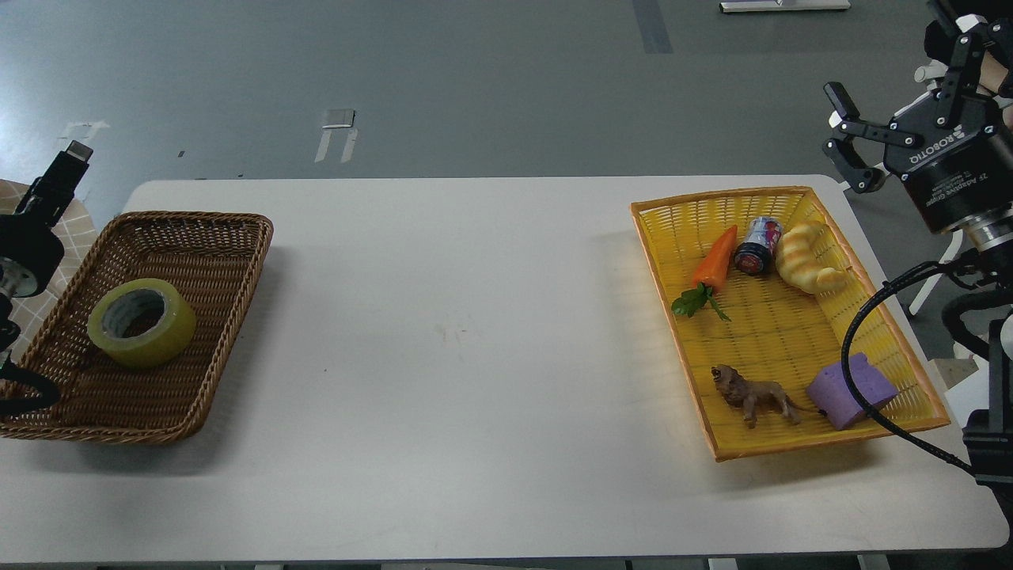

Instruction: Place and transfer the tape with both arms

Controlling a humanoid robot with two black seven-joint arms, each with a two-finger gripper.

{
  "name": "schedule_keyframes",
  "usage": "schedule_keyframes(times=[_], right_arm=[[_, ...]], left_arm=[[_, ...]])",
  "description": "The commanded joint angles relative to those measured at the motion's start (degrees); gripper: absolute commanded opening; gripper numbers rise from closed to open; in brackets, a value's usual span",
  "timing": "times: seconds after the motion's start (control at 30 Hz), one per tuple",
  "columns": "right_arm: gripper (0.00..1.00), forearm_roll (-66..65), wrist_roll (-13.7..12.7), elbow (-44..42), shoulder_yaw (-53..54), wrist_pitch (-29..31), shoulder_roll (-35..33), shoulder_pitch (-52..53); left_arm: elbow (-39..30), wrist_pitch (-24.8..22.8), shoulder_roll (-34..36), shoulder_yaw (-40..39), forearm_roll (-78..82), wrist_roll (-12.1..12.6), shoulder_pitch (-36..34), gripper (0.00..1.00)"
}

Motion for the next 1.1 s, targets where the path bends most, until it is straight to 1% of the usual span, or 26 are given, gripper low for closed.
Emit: schedule_keyframes(times=[0.0,0.1,0.17,0.23,0.3,0.37,0.4,0.47,0.5,0.53,0.57,0.6,0.63,0.7,0.77,0.83,0.87,0.9,1.0,1.07], right_arm=[[1.00,-0.02,-0.01,0.09,-0.13,0.00,0.21,-0.09],[1.00,-0.02,-0.01,0.00,-0.13,0.00,0.74,-0.09],[1.00,-0.02,-0.01,0.00,-0.13,0.00,0.74,0.00],[1.00,-0.02,-0.01,0.00,-0.13,0.00,0.74,0.18],[1.00,-0.02,-0.01,0.00,-0.13,0.00,0.74,0.61],[1.00,-0.02,-0.01,-0.17,-0.13,0.00,0.74,0.97],[1.00,-0.02,-0.01,-0.52,-0.13,0.00,0.65,1.66],[1.00,-0.29,-0.09,-1.75,-0.13,0.00,0.65,3.07],[1.00,-0.29,-0.09,-2.80,-0.13,0.00,0.65,4.04],[1.00,-0.29,-0.09,-3.59,-0.13,0.00,0.74,4.83],[1.00,-0.29,-0.09,-3.60,-0.13,0.00,0.74,4.84],[1.00,-0.29,-0.09,-4.12,-0.22,0.00,0.74,5.18],[1.00,-0.37,-0.09,-4.30,-0.13,0.00,0.74,5.27],[1.00,-0.46,-0.09,-4.57,-0.22,0.00,0.74,5.36],[1.00,-0.55,-0.09,-4.57,-0.31,0.00,0.83,5.36],[1.00,-0.64,-0.09,-4.57,-0.31,0.00,0.91,5.45],[1.00,-0.73,-0.09,-4.66,-0.39,0.00,1.09,5.97],[1.00,-0.99,-0.09,-4.74,-0.48,0.00,1.61,6.67],[1.00,-0.99,-0.01,-4.74,-1.19,0.00,2.06,7.65],[1.00,-0.99,-0.09,-4.74,-1.71,0.00,2.75,8.52]], left_arm=[[-6.34,-0.01,-1.18,-0.63,-2.85,0.25,-1.83,0.98],[-13.29,-0.10,-4.42,-0.54,-11.71,0.25,-4.56,0.98],[-15.59,-0.19,-6.01,-0.54,-14.54,0.25,-5.61,0.98],[-18.31,-0.19,-10.21,-0.72,-17.01,-0.10,-8.33,0.98],[-18.76,-0.27,-13.64,-1.50,-17.11,-0.36,-9.92,0.98],[-19.11,-0.19,-16.11,-3.34,-17.28,-0.54,-10.63,0.98],[-19.90,-0.27,-18.91,-6.75,-17.72,-0.45,-10.98,0.98],[-20.17,-0.88,-22.43,-11.07,-18.16,-0.10,-11.77,0.98],[-20.17,-2.28,-24.19,-11.87,-18.16,-0.01,-12.82,0.98],[-20.34,-4.91,-25.60,-12.05,-18.25,0.08,-13.78,0.98],[-20.34,-4.93,-25.62,-12.06,-18.25,0.08,-13.79,0.98],[-21.04,-8.67,-26.57,-12.58,-18.33,0.25,-14.06,0.98],[-21.48,-10.71,-26.93,-12.67,-18.42,0.34,-13.97,0.98],[-22.63,-16.86,-28.33,-13.11,-18.86,0.60,-13.88,0.98],[-22.63,-18.72,-29.22,-13.72,-20.00,1.39,-13.79,0.98],[-22.63,-19.70,-30.10,-15.04,-23.59,4.20,-13.71,0.98],[-22.63,-19.26,-30.53,-15.83,-26.13,6.47,-13.71,0.98],[-22.63,-19.17,-30.97,-16.53,-27.98,7.62,-13.71,0.98],[-23.41,-19.87,-31.15,-17.33,-28.18,7.64,-13.27,0.98],[-25.17,-19.79,-31.07,-17.42,-28.18,7.64,-12.48,0.98]])
